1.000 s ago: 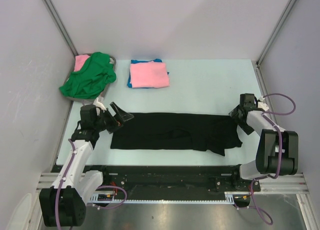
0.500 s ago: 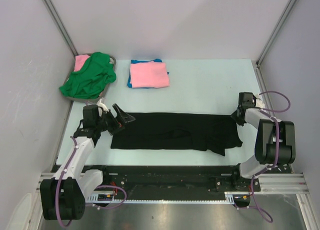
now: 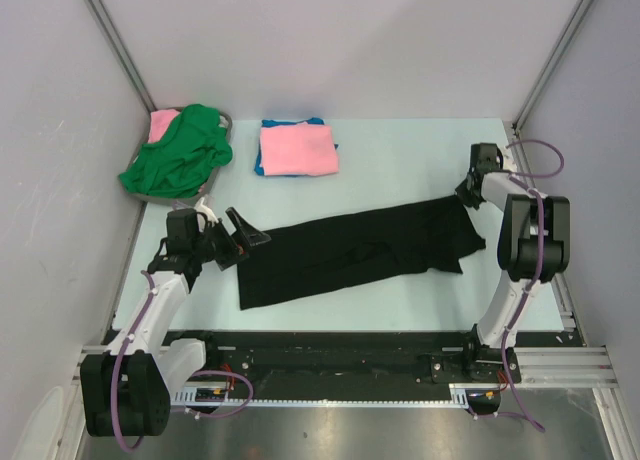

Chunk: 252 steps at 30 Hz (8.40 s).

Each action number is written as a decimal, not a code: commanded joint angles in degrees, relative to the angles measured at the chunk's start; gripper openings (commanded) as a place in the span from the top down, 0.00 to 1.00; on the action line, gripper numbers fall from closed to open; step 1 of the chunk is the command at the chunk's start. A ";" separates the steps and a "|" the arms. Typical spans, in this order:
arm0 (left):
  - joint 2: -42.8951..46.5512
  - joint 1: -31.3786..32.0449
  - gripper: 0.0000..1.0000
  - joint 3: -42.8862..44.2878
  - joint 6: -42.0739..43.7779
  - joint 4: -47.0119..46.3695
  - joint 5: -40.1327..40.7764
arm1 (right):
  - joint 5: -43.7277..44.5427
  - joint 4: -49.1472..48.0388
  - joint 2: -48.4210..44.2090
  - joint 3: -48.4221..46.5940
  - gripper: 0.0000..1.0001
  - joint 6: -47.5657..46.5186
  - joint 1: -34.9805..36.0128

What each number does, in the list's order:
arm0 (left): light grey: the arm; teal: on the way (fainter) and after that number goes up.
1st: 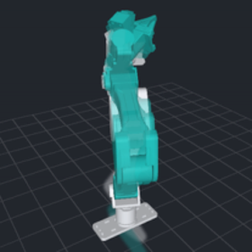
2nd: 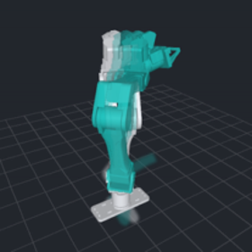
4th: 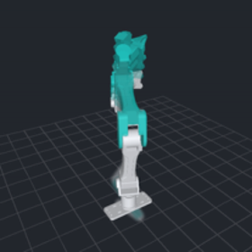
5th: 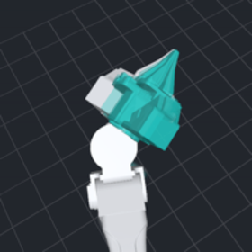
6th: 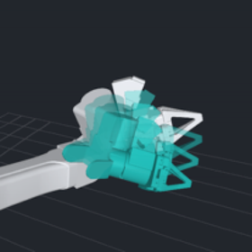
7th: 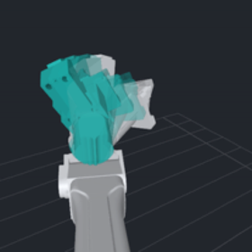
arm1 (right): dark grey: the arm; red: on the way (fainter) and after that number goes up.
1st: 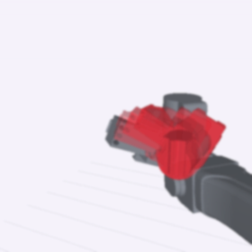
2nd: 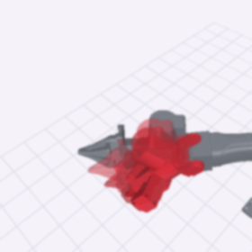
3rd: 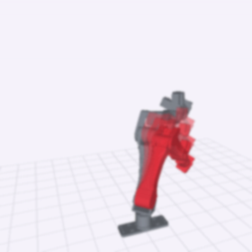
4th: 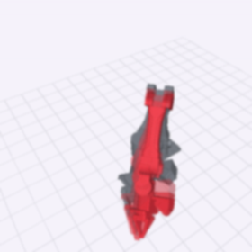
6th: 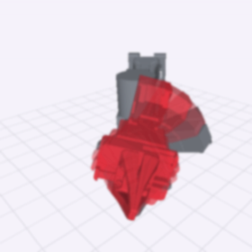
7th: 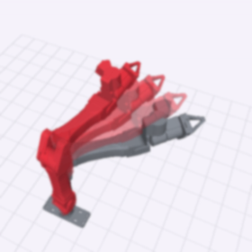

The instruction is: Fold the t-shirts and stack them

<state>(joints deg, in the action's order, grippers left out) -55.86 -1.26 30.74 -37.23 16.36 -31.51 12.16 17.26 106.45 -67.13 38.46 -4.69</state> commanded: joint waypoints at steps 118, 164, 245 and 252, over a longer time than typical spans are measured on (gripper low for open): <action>4.44 2.14 0.00 1.25 -0.83 -0.46 3.12 | -4.17 3.58 -27.26 10.43 0.00 0.10 52.46; 10.06 -1.03 0.00 -0.33 -0.56 5.35 5.84 | 2.59 -21.85 -8.10 28.81 1.00 28.17 72.19; -20.25 51.17 0.00 -4.02 -17.16 -25.75 13.32 | 12.44 22.21 -59.70 49.38 1.00 45.74 75.97; -22.27 52.41 0.17 -7.27 -17.96 -31.20 10.95 | 12.71 23.00 -61.36 49.38 1.00 45.30 75.53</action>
<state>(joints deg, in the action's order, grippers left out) -76.64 50.85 25.06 -54.04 -9.63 -18.24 21.85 40.10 45.30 -18.33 83.37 71.13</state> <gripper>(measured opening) 0.887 0.028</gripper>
